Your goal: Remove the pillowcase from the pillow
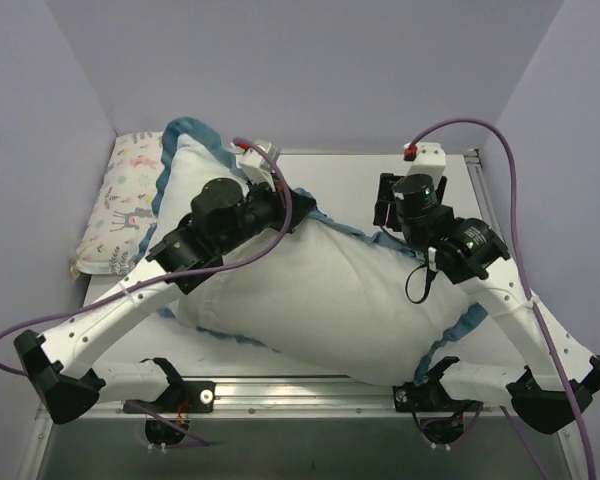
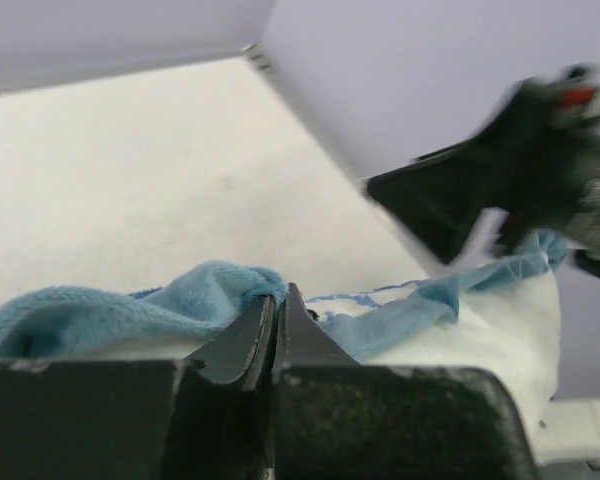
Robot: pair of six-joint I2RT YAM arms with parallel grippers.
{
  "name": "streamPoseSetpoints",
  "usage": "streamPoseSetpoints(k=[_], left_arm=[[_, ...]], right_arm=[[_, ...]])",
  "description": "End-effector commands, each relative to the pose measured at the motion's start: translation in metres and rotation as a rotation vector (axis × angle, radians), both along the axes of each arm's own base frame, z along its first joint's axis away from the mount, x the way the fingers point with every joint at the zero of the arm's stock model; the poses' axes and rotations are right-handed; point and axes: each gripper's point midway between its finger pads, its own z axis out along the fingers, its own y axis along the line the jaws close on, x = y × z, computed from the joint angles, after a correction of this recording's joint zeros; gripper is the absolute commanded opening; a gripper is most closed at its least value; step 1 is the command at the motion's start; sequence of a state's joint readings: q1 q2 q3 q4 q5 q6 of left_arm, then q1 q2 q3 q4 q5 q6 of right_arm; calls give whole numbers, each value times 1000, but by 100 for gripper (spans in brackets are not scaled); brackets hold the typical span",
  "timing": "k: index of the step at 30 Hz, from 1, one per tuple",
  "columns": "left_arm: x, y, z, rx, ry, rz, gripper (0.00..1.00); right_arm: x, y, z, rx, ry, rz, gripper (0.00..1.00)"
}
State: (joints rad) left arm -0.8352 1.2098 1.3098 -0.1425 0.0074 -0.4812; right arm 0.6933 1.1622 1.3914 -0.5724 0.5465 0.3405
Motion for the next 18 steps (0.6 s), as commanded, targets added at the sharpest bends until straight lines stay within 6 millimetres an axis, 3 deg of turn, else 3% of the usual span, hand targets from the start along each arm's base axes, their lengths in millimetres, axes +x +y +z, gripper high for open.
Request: streamPoseSetpoints(k=[1, 3, 4, 5, 6, 7, 8, 10, 11, 12, 13, 15, 16, 18], left_arm=[[55, 5, -31, 39, 98, 248, 0], [75, 7, -46, 14, 168, 354, 0], [88, 1, -71, 37, 225, 392, 0], [101, 3, -75, 33, 238, 423, 0], [111, 4, -86, 40, 264, 441, 0], [124, -1, -109, 62, 306, 450, 0], [139, 7, -113, 36, 333, 474, 0], [153, 3, -132, 61, 365, 453, 0], [159, 2, -133, 68, 361, 448, 0], [167, 0, -122, 51, 348, 429, 0], [172, -2, -136, 85, 377, 432, 0], [180, -2, -137, 73, 404, 441, 0], [181, -2, -138, 55, 424, 451, 0], [184, 5, -136, 47, 427, 487, 0]], right_arm=[[18, 1, 3, 99, 59, 44, 67], [25, 6, 20, 138, 43, 66, 74], [24, 14, 23, 160, 53, 94, 79], [22, 20, 35, 193, 40, 120, 81], [19, 26, 38, 210, 42, 145, 82], [16, 31, 38, 218, 44, 164, 84], [6, 42, 39, 208, 41, 198, 85], [-10, 53, 19, 178, 82, 238, 87], [-22, 67, 9, 166, 104, 283, 87], [-31, 70, -21, 117, 157, 287, 87], [-37, 74, -34, 105, 179, 291, 87], [-49, 77, -64, 43, 207, 263, 88], [-59, 70, -99, -8, 262, 248, 88], [-67, 78, -127, 46, 289, 253, 89]])
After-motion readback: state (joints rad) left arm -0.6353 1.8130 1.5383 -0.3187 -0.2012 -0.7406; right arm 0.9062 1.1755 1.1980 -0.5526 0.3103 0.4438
